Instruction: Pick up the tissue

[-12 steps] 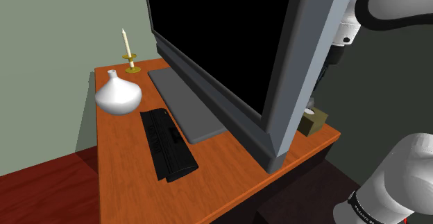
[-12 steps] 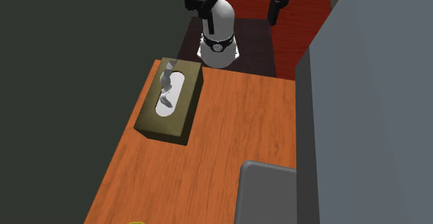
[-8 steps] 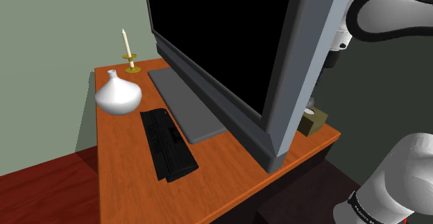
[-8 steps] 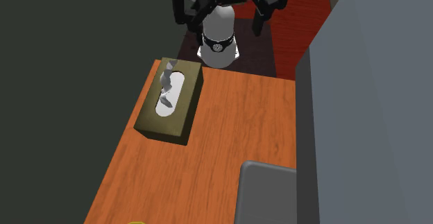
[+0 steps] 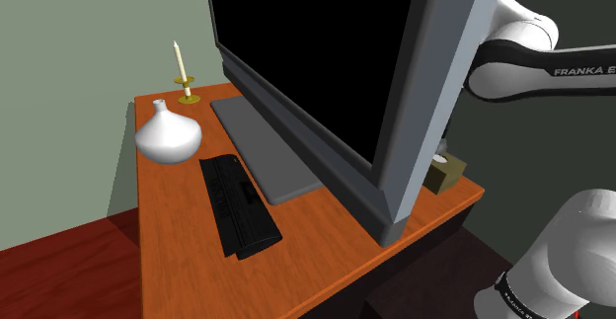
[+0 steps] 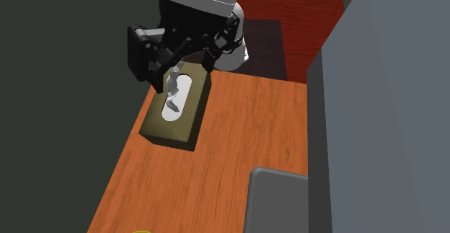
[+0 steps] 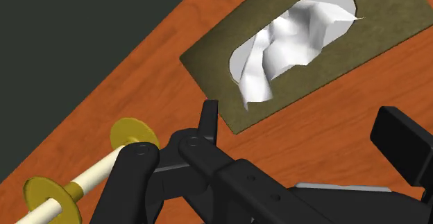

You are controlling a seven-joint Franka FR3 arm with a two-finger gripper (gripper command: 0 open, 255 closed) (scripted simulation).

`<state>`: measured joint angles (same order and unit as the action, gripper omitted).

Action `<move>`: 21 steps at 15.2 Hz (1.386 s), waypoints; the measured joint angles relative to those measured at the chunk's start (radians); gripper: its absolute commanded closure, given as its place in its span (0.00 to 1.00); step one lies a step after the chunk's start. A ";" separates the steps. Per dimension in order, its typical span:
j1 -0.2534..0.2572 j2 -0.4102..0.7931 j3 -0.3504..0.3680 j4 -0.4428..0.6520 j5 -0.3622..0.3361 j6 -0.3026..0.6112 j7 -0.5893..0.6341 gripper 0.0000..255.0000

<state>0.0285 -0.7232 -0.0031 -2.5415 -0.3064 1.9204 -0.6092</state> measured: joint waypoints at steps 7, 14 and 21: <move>-0.009 0.055 -0.018 -0.060 -0.127 0.158 -0.084 0.00; -0.015 0.065 -0.021 -0.097 -0.143 0.216 -0.065 1.00; -0.015 0.062 -0.021 -0.099 -0.143 0.212 -0.067 1.00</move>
<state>0.0137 -0.6607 -0.0241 -2.6407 -0.4493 2.1325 -0.6757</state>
